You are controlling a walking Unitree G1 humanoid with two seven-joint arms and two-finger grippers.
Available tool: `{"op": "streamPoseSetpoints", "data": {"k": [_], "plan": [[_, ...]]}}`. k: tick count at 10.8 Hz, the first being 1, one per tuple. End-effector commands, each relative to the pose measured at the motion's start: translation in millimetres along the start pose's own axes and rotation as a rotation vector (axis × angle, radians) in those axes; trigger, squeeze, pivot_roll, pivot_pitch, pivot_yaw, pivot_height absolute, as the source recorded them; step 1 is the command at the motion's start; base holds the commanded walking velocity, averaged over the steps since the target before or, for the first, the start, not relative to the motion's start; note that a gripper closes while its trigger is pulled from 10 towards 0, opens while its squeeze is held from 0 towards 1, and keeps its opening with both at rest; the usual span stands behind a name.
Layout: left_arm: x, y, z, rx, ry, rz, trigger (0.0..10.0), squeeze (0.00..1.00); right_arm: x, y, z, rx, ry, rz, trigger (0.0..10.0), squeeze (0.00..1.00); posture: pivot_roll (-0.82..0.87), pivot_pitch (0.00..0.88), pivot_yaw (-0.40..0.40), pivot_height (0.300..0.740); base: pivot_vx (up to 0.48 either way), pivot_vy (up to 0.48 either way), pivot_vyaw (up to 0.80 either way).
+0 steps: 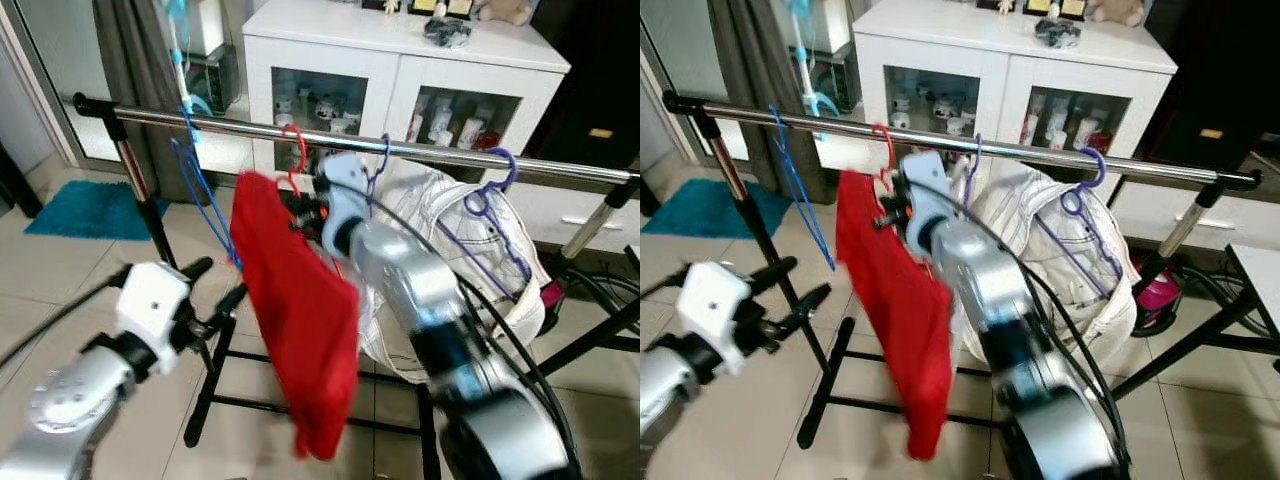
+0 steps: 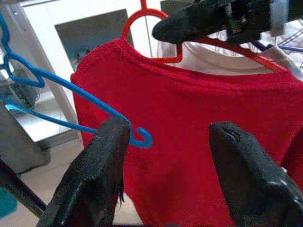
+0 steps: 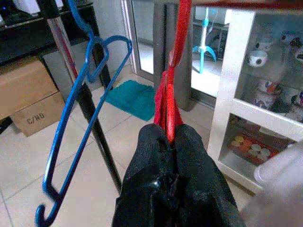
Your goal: Hang hanger
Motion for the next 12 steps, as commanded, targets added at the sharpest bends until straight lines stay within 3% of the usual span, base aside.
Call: {"op": "streamPoseSetpoints", "data": {"k": [1, 3, 6, 7, 9, 12], "plan": [[6.2, -4.2, 1.9, -0.032, -0.018, 0.001, 10.0, 0.00, 14.9, -11.2, -1.9, -0.035, -0.048, 0.002, 10.0, 0.00, 0.06, 0.000, -0.039, 0.740, 0.000, 0.000, 0.00], [6.0, -7.4, 0.8, -0.063, -0.008, -0.003, 10.0, 0.00, 15.1, -17.2, -9.8, -0.048, -0.013, 0.009, 10.0, 0.00, 0.06, 0.000, -0.027, 0.740, 0.000, 0.000, 0.00], [2.4, -5.2, 1.8, -0.087, 0.022, -0.013, 10.0, 0.00, -26.3, -8.2, -18.3, 0.000, 0.193, 0.049, 10.0, 0.00, 0.06, 0.000, -0.007, 0.740, 0.000, 0.000, 0.00], [2.7, -4.9, 0.3, -0.092, 0.022, -0.014, 10.0, 0.00, -32.5, -6.8, -18.4, 0.006, 0.217, 0.061, 10.0, 0.00, 0.05, 0.000, -0.001, 0.740, 0.000, 0.000, 0.00], [3.3, -8.7, -2.3, -0.102, 0.015, -0.010, 10.0, 0.00, -35.3, -7.7, -19.4, 0.012, 0.216, 0.059, 10.0, 0.00, 0.05, 0.000, -0.001, 0.740, 0.000, 0.000, 0.00], [3.9, -7.4, -0.6, -0.093, 0.011, -0.010, 10.0, 0.00, -12.3, -7.3, -24.0, 0.016, 0.107, 0.038, 10.0, 0.00, 0.05, 0.000, -0.013, 0.740, 0.000, 0.000, 0.00]]}}
Point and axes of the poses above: a point about 5 cm out from each wrist's last joint towards the gripper, its own z axis pointing back from the gripper into the wrist, its own x axis along the axis of the wrist's last joint, y = z × x, the point moved 5 cm from there along -z, pointing out of the wrist towards the gripper, and after that the axes turned 6 degrees about z, right-handed, at the moved point
